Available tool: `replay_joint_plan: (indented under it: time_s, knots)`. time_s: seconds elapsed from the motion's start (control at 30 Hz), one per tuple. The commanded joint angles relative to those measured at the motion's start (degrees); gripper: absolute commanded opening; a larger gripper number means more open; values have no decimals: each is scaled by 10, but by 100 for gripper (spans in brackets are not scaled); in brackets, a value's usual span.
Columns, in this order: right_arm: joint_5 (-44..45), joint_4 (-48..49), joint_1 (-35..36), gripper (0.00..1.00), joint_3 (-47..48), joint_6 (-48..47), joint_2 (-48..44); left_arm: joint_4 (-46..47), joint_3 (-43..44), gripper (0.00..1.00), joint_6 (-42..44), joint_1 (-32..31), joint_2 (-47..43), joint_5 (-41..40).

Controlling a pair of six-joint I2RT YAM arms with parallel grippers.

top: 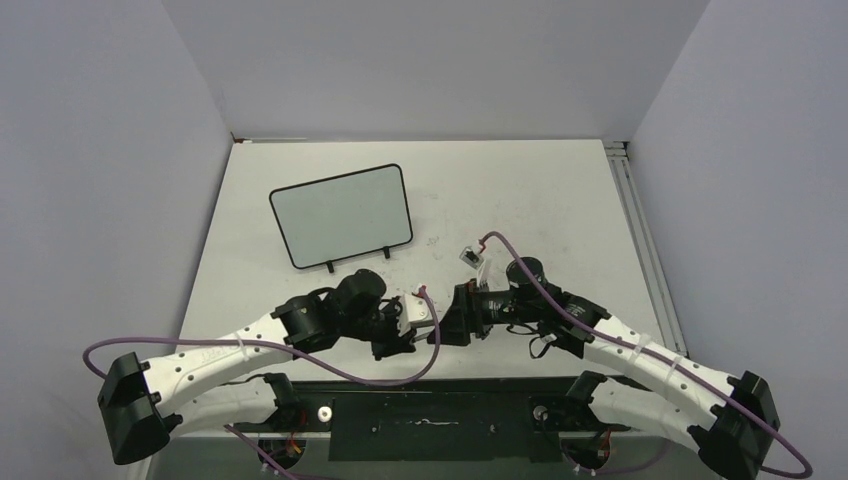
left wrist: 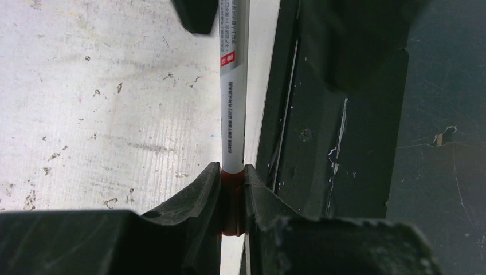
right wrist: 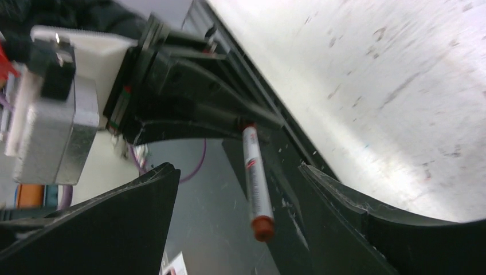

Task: Write a sentence on the whiteboard
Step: Open the whiteboard marker.

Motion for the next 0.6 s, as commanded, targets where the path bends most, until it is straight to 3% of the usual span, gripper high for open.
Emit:
replay_joint_plan:
  time_s: [0.0, 0.23, 0.57]
  knots:
    - [-40, 28, 40, 59, 35, -25, 29, -1, 31, 0, 10, -6, 3, 22]
    - [-53, 51, 42, 44, 30, -22, 45, -1, 30, 0, 14, -10, -2, 23]
    - [-51, 62, 42, 44, 32, -26, 65, -2, 31, 0, 15, -16, -4, 32]
